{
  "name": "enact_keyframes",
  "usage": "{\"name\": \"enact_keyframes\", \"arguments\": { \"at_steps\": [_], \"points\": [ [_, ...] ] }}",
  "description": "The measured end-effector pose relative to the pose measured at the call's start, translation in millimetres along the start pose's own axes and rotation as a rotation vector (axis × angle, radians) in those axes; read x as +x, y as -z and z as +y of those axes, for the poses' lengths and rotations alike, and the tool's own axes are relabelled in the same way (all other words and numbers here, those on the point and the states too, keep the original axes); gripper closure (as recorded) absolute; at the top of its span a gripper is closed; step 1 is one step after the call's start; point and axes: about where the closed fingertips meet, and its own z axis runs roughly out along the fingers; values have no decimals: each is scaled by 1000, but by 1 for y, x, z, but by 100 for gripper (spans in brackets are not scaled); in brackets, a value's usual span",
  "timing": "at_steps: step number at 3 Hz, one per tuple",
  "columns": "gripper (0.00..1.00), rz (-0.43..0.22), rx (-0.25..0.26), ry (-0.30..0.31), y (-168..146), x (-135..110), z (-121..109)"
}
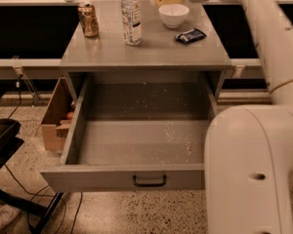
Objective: Pick blue plastic bottle from top drawer and place on counter
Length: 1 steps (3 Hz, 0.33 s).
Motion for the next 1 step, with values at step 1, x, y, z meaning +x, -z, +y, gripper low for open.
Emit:
{"name": "enact_keyframes", "arguments": {
  "at_steps": [1],
  "points": [
    [0,189,168,54,60,-21,-22]
  ]
}}
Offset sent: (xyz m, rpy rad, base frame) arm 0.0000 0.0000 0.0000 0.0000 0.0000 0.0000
